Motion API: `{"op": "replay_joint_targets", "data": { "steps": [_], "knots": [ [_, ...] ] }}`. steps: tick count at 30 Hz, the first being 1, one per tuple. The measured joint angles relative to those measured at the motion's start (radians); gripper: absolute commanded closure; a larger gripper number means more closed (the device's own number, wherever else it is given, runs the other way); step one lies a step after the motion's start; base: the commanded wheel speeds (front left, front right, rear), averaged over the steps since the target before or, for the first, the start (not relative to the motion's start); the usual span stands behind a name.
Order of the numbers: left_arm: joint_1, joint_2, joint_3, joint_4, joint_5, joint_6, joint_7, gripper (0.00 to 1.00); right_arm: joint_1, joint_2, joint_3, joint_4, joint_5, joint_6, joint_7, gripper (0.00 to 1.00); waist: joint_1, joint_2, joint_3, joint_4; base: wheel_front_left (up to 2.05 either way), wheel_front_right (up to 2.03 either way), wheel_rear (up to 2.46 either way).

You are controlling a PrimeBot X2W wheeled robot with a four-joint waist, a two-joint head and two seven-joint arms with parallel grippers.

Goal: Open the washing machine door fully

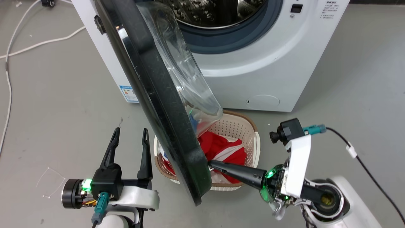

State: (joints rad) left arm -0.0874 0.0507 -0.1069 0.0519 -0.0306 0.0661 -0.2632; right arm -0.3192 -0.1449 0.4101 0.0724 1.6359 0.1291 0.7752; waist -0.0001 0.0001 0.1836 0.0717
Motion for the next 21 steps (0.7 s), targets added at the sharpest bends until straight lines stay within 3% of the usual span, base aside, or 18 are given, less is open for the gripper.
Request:
{"op": "replay_joint_targets", "data": {
  "steps": [5, 12, 21],
  "knots": [
    [0.025, 0.000, 0.004, 0.005, 0.000, 0.004, 0.000, 0.00, 0.042, 0.017, -0.038, 0.007, 0.003, 0.000, -0.045, 1.00, 0.0000, -0.0001, -0.031, -0.007, 0.00, 0.00, 0.00],
    [0.069, 0.000, 0.016, 0.010, 0.003, -0.001, 0.000, 0.00, 0.086, 0.023, -0.172, 0.006, -0.028, 0.000, -0.211, 1.00, 0.0000, 0.0000, -0.089, -0.022, 0.00, 0.00, 0.00],
    [0.108, 0.000, 0.022, 0.009, 0.009, -0.001, 0.000, 0.00, 0.151, 0.026, -0.337, -0.057, -0.205, 0.000, -0.568, 1.00, 0.0000, 0.0000, -0.146, -0.046, 0.00, 0.00, 0.00]
  ]
}}
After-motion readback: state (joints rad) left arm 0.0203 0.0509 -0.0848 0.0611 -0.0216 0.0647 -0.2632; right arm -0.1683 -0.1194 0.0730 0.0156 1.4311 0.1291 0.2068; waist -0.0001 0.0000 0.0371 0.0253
